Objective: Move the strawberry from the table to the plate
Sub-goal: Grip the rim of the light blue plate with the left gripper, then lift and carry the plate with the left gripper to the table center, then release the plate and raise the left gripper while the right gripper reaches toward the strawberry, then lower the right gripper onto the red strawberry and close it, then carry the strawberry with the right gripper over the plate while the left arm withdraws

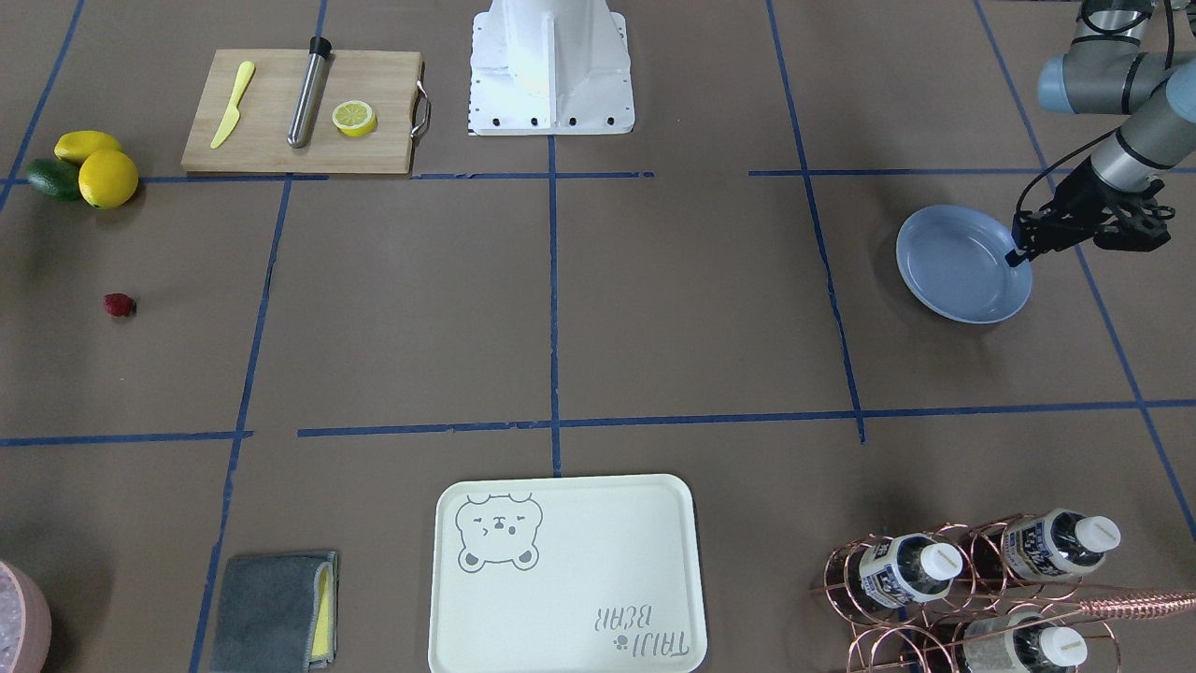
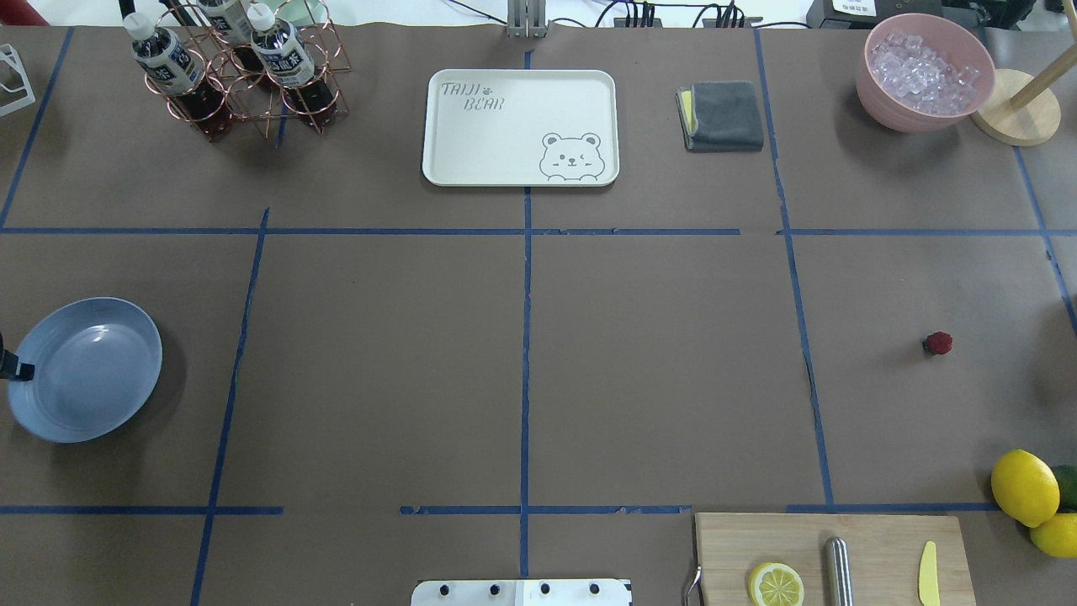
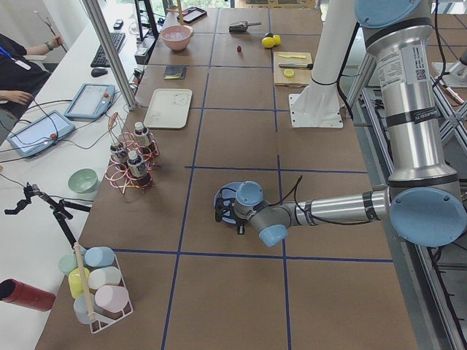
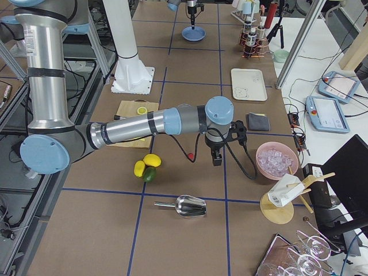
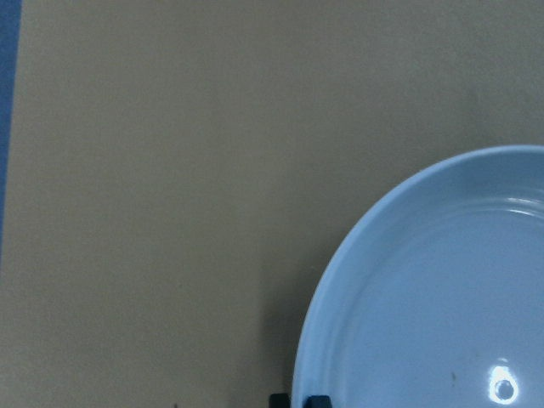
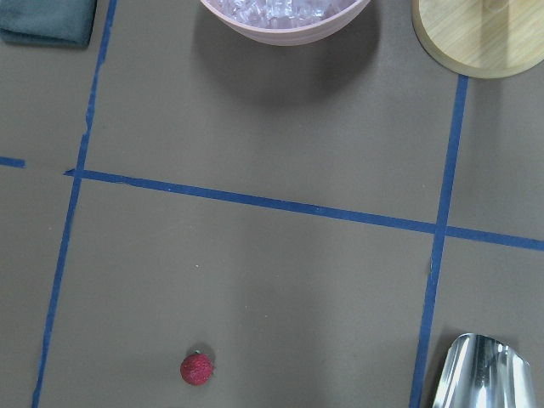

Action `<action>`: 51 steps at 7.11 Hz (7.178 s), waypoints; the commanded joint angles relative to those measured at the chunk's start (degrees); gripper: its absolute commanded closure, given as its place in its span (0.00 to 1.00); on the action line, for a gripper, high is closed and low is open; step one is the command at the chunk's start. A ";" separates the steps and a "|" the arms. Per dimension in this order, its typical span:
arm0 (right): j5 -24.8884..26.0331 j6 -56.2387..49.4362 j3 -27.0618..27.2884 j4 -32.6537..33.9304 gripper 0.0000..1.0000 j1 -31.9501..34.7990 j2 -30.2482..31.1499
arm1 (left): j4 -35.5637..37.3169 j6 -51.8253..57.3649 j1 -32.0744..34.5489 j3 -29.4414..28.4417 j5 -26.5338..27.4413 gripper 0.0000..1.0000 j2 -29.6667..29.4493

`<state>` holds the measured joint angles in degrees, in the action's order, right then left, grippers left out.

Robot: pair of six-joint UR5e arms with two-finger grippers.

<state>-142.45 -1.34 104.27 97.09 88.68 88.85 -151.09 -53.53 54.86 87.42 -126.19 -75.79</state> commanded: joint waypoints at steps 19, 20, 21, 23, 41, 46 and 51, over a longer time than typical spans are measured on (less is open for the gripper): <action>10.00 39.40 8.05 -16.85 0.00 -19.16 0.80 | 40.52 -54.22 -31.39 13.22 22.65 0.01 -41.98; 10.08 39.40 8.05 -16.85 0.00 -19.34 0.80 | 40.52 -54.05 -31.48 13.56 22.65 0.00 -41.89; 10.61 39.49 8.05 -17.37 0.00 -20.47 2.45 | 40.78 -53.87 -31.04 16.70 22.48 0.00 -41.98; 15.08 42.27 7.70 -23.08 0.00 -24.76 6.06 | 46.72 -48.21 -23.17 22.06 21.00 0.00 -42.42; 20.63 48.37 -7.24 -42.34 0.47 -37.09 8.53 | 52.21 -39.98 -14.69 24.73 17.03 0.00 -41.98; 19.76 48.01 -3.67 -41.99 1.00 -36.65 8.71 | 52.21 -39.98 -14.08 25.60 16.94 0.00 -42.24; 16.68 50.19 8.32 -7.10 1.00 -35.76 -15.46 | 58.89 -17.46 -5.93 25.96 15.29 0.00 -41.28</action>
<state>-125.36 47.50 111.96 79.34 53.75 82.89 -92.99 -78.53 46.45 113.35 -109.68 -117.63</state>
